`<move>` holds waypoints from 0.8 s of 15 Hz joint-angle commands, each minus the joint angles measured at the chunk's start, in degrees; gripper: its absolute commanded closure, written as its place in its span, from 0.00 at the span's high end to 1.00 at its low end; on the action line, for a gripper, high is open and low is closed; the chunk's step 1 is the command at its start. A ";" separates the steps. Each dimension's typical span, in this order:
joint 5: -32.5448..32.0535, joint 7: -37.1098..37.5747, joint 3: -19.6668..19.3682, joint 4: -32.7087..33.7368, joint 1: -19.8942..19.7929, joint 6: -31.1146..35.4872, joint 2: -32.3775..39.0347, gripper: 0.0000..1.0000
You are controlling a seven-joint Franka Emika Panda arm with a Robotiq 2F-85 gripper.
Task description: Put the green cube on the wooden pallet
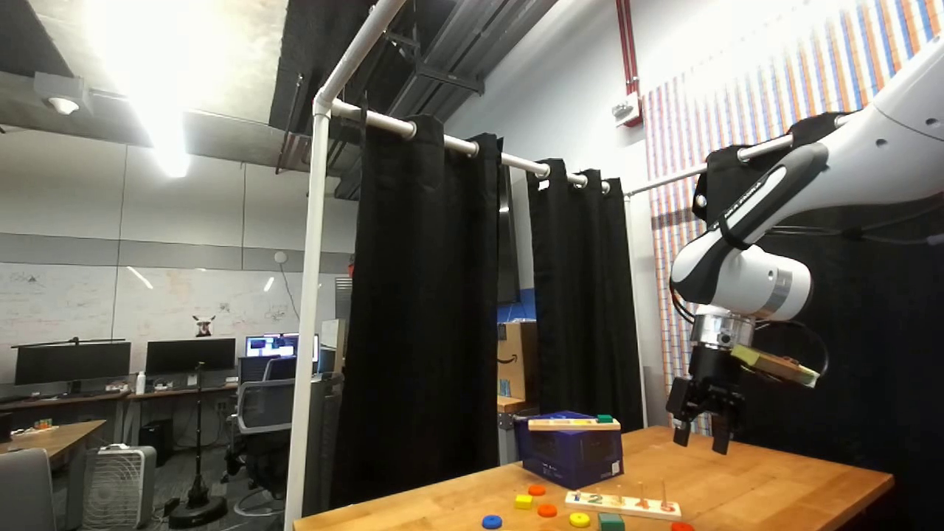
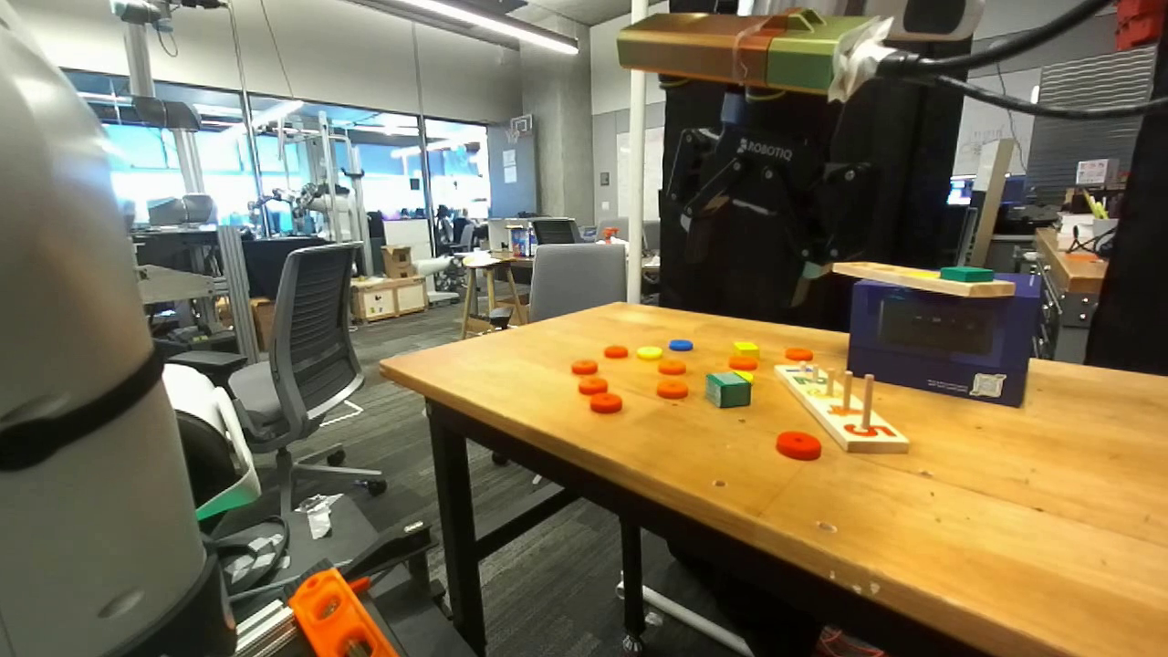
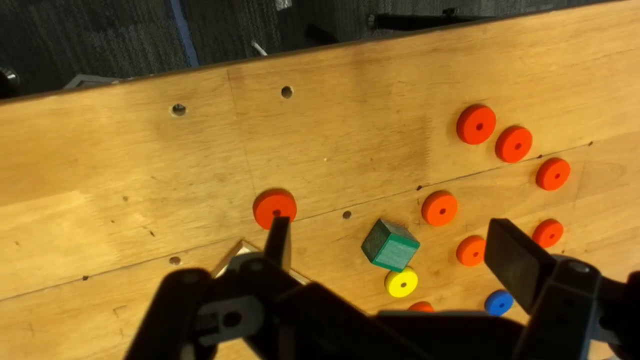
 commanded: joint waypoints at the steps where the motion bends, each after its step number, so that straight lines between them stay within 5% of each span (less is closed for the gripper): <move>1: -0.61 10.70 5.41 2.01 -2.24 -2.72 0.96 1.00; 12: -5.33 43.74 19.39 14.93 -1.93 -6.37 13.45 1.00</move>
